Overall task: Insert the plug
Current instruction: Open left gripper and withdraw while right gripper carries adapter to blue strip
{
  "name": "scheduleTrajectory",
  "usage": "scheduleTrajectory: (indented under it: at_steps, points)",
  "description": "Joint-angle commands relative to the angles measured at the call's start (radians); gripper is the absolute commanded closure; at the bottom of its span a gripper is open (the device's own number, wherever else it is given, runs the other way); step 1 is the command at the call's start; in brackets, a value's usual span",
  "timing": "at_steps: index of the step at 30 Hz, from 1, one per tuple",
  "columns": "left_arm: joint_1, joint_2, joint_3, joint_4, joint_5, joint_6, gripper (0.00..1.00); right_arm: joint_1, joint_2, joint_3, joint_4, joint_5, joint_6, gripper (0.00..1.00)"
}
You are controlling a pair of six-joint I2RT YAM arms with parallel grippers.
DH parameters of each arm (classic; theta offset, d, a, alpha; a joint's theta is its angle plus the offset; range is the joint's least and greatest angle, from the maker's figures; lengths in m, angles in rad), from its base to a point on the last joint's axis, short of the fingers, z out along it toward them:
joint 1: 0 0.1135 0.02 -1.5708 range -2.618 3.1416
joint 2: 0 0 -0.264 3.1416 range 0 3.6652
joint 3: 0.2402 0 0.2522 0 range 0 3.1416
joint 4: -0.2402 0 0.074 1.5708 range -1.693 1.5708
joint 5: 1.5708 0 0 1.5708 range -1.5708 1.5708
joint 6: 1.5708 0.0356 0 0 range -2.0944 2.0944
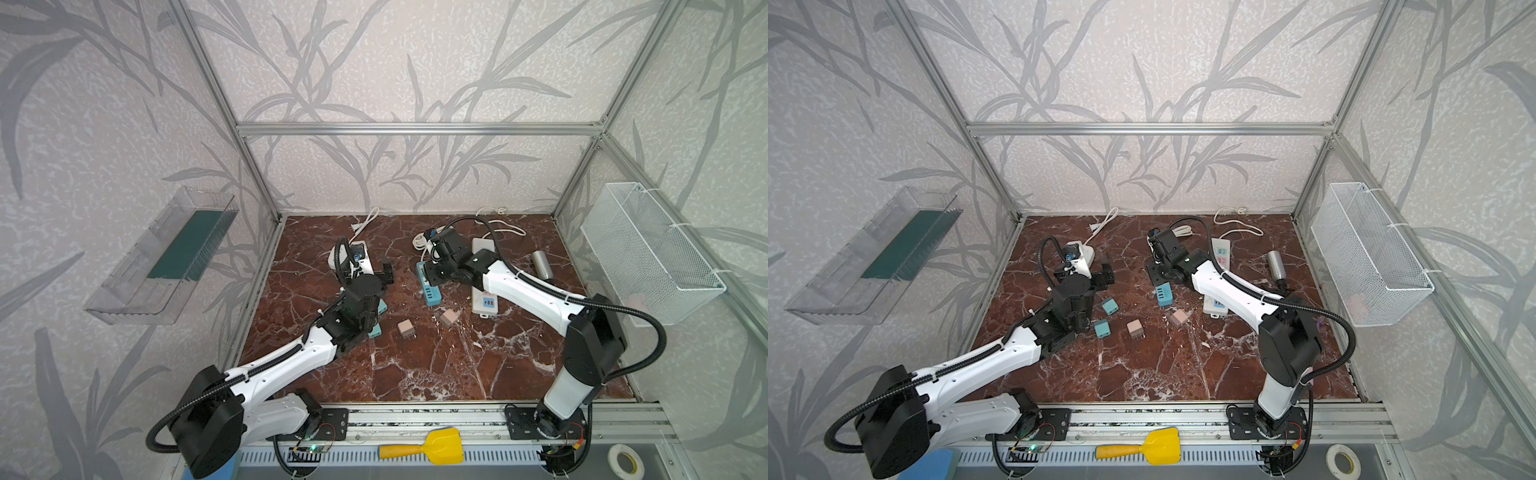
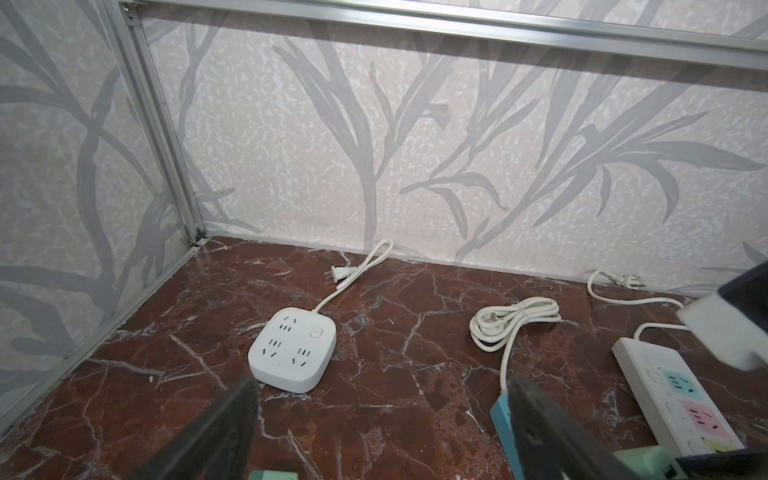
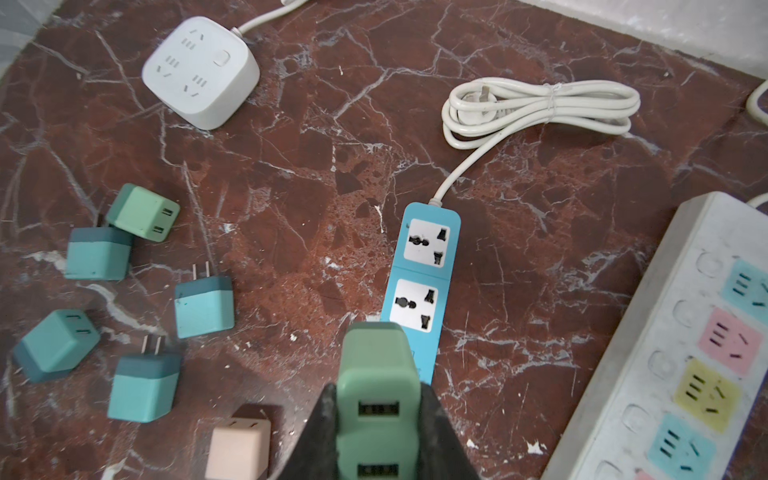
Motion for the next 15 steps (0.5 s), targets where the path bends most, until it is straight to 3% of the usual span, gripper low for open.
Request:
scheduleTrajectory:
  at_steps: [1, 7, 15]
  points:
    - [0.044, 0.008, 0.059, -0.156, 0.054, -0.186, 0.06, -0.003, 0.056, 0.056, 0.027, 0.056, -0.057, 1.00]
    - [0.110, 0.028, 0.093, -0.230, 0.124, -0.246, 0.07, -0.053, 0.214, 0.201, 0.017, 0.105, -0.125, 1.00]
    - [0.137, 0.040, 0.105, -0.235, 0.164, -0.226, 0.09, -0.112, 0.331, 0.335, -0.070, 0.024, -0.106, 1.00]
